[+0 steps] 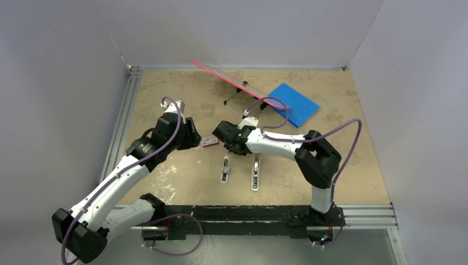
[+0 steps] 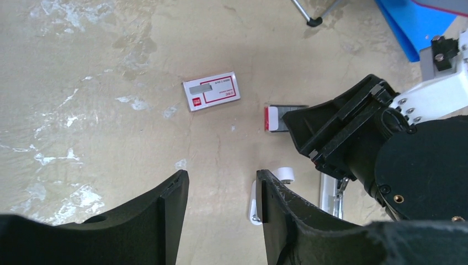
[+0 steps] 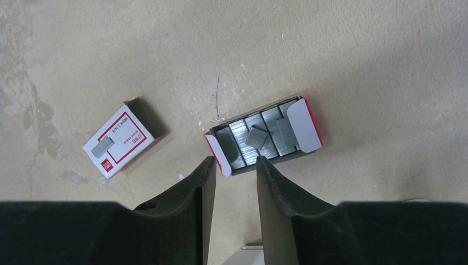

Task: Load the staples into the stapler

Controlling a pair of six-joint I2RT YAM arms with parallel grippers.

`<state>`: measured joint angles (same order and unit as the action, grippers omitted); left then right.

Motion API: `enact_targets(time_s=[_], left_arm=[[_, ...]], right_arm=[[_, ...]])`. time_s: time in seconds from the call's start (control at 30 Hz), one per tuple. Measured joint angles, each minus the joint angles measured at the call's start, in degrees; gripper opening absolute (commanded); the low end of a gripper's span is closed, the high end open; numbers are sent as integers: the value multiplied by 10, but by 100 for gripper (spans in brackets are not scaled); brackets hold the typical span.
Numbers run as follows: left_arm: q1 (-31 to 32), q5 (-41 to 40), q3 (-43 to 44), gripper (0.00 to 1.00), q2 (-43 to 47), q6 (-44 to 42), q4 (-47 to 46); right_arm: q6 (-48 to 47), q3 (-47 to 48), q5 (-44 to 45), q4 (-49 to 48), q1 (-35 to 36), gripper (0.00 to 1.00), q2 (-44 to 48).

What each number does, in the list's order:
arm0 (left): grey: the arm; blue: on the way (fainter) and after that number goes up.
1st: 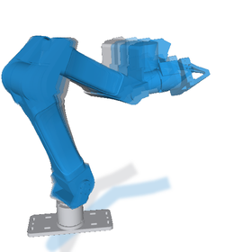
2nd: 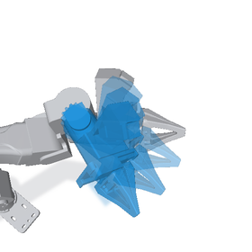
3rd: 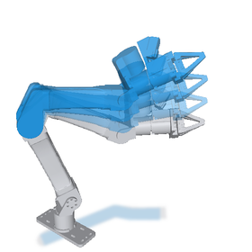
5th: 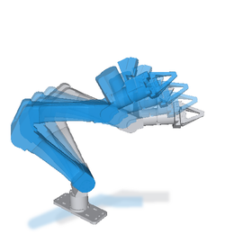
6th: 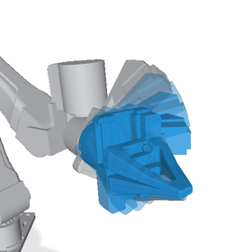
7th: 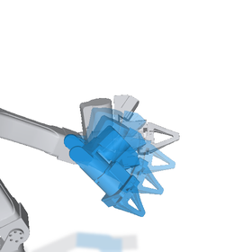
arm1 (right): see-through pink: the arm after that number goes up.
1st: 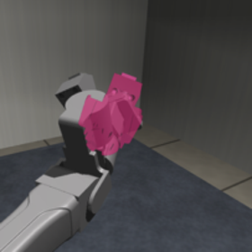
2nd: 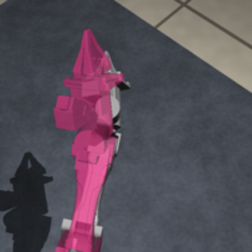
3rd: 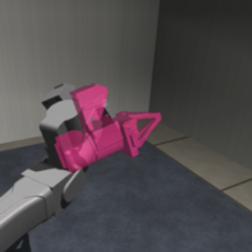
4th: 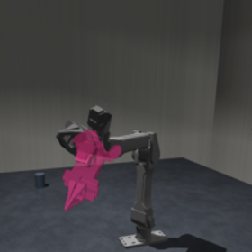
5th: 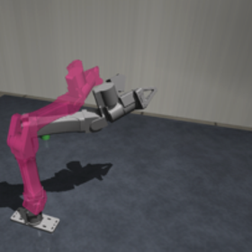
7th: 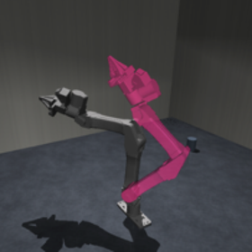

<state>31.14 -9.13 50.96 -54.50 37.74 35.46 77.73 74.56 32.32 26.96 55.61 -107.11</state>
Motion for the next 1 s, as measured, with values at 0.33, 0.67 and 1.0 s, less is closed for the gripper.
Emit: enact_targets(time_s=[0.33, 0.67, 1.0], left_arm=[[0, -1, -3, 49, 0, -16, 5], [0, -1, -3, 49, 0, -16, 11], [0, -1, -7, 49, 0, -16, 12]], right_arm=[[53, 51, 22, 75, 21, 26, -36], [74, 72, 59, 128, 25, 30, -47], [76, 88, 72, 133, 27, 28, -70]])
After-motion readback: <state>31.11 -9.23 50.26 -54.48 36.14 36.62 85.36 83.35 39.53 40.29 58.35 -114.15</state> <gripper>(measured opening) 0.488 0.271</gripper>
